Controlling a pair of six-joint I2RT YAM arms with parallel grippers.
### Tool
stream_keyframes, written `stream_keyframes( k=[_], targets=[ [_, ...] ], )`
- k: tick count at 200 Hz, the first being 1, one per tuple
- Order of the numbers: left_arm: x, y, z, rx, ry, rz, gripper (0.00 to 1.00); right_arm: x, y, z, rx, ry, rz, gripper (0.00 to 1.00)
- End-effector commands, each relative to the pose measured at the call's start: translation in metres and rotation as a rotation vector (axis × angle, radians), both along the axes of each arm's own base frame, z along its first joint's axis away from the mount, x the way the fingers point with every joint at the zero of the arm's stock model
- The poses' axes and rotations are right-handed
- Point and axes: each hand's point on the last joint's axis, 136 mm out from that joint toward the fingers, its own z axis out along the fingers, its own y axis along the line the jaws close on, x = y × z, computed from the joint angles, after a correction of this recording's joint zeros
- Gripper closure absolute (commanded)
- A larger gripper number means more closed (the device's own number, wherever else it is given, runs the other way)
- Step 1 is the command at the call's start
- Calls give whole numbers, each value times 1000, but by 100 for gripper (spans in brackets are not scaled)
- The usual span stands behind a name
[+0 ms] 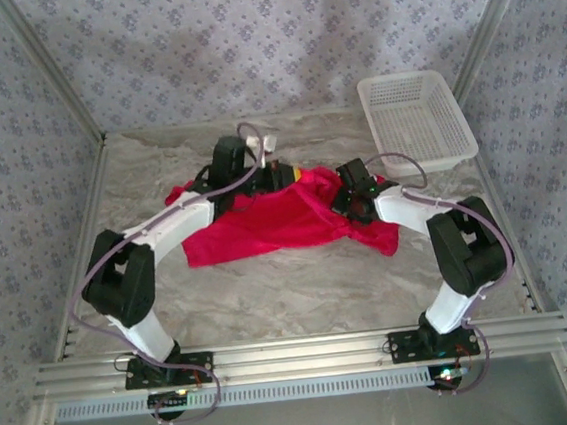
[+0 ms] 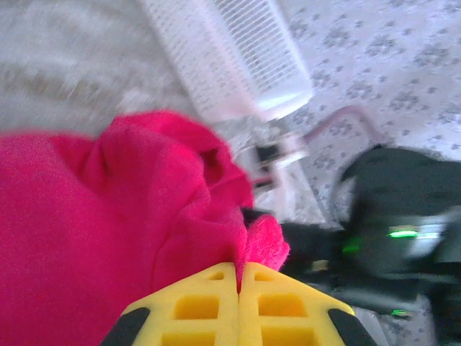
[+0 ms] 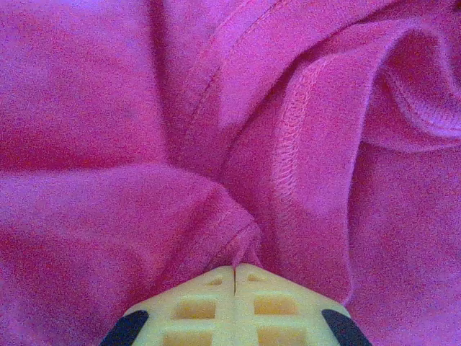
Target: Fold the inside-out t-shirt
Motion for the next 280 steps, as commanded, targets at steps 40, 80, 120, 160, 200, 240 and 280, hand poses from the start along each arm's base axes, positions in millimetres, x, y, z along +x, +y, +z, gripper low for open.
stream_keyframes(
  k=[40,80,120,160,200,240,280],
  targets=[
    [-11,24,-80,-37,91,31,100,-22,-8,12,-38,4,23,100],
    [-18,30,-91,25,89,18,100,-30,-17,38,-81,-41,58,95],
    [-20,31,-90,34,88,21,100,-33,20,60,-69,-78,195,68],
    [-19,31,-86,22,88,28,100,-26,64,56,-36,-83,295,73],
    [-19,31,-83,25,85,30,100,-16,86,22,-15,-11,310,71],
    [-18,32,-83,27,82,31,100,1,97,5,26,-1,282,72],
    [-18,33,-85,27,87,32,100,8,100,27,48,-19,276,100]
  ],
)
